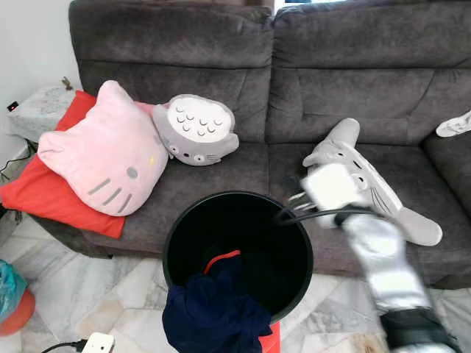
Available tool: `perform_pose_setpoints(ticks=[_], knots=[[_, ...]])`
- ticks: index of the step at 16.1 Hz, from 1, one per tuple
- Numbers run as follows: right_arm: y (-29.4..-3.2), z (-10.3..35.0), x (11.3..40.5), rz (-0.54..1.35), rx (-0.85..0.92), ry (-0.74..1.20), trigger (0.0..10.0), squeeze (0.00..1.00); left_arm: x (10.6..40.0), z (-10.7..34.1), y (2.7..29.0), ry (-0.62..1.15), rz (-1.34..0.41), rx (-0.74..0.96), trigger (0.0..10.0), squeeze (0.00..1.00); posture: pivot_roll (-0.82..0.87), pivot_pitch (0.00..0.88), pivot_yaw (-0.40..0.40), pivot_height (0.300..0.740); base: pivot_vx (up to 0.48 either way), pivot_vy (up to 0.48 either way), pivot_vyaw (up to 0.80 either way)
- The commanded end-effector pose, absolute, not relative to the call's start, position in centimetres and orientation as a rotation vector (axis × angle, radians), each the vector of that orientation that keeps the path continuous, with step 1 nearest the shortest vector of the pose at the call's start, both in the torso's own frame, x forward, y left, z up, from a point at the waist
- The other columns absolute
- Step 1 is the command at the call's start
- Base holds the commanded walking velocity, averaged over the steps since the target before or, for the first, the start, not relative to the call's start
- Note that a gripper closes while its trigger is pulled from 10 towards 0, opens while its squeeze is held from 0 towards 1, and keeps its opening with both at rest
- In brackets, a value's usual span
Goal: Hang hanger
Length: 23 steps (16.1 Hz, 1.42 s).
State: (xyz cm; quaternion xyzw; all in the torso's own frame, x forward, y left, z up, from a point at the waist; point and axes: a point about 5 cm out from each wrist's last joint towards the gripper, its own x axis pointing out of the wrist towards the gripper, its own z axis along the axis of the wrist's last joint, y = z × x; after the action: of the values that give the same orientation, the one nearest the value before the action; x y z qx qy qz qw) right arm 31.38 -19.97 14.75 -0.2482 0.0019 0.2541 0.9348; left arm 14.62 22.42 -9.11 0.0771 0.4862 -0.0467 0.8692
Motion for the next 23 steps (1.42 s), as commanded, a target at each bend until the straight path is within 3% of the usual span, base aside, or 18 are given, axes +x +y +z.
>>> perform_pose_setpoints(ticks=[1,3,6,10,11,12,18,19,20,23], knots=[[-17.7,13.5,31.0,0.708,-0.507,0.053,10.0,0.00,14.2,-9.2,22.7,1.038,-0.086,0.163,10.0,0.00,-0.07,0.000,0.058,0.740,0.000,0.000,0.00],[-15.4,11.7,29.9,0.915,-0.515,0.136,10.0,0.00,14.2,-9.2,22.7,1.036,-0.085,0.164,10.0,0.00,-0.07,0.000,0.058,0.740,0.000,0.000,0.00],[-15.0,9.6,28.5,1.111,-0.486,0.273,10.0,0.00,14.3,-9.2,22.7,1.036,-0.084,0.160,10.0,0.00,-0.07,0.000,0.056,0.740,0.000,0.000,0.00],[-16.4,8.1,29.1,1.062,-0.441,0.349,10.0,0.00,14.3,-9.2,22.7,1.040,-0.087,0.160,10.0,0.00,-0.07,0.000,0.055,0.740,0.000,0.000,0.00],[-16.5,7.7,29.1,1.057,-0.425,0.364,10.0,0.36,14.3,-9.2,22.7,1.040,-0.088,0.159,10.0,0.00,-0.06,0.000,0.055,0.740,0.000,0.000,0.00],[-16.3,7.3,28.9,1.078,-0.388,0.376,10.0,1.00,14.3,-9.2,22.6,1.039,-0.088,0.158,10.0,0.00,-0.06,0.000,0.055,0.740,0.000,0.000,0.00],[-15.7,7.8,29.3,1.114,-0.375,0.324,10.0,1.00,14.3,-9.2,22.7,1.038,-0.083,0.154,10.0,0.00,-0.06,0.000,0.056,0.740,0.000,0.000,0.00],[-15.4,8.2,29.2,1.135,-0.392,0.299,10.0,0.87,14.2,-9.2,22.7,1.038,-0.083,0.154,10.0,0.00,-0.05,0.000,0.054,0.740,0.000,0.000,0.00],[-15.4,8.3,29.3,1.139,-0.392,0.297,10.0,0.00,14.2,-9.2,22.7,1.038,-0.083,0.153,10.0,0.00,-0.05,0.000,0.054,0.740,0.000,0.000,0.00],[-16.5,8.9,30.8,1.141,-0.394,0.343,10.0,0.00,14.2,-9.2,22.7,1.038,-0.082,0.151,10.0,0.00,-0.05,0.000,0.053,0.740,0.000,0.000,0.00]])
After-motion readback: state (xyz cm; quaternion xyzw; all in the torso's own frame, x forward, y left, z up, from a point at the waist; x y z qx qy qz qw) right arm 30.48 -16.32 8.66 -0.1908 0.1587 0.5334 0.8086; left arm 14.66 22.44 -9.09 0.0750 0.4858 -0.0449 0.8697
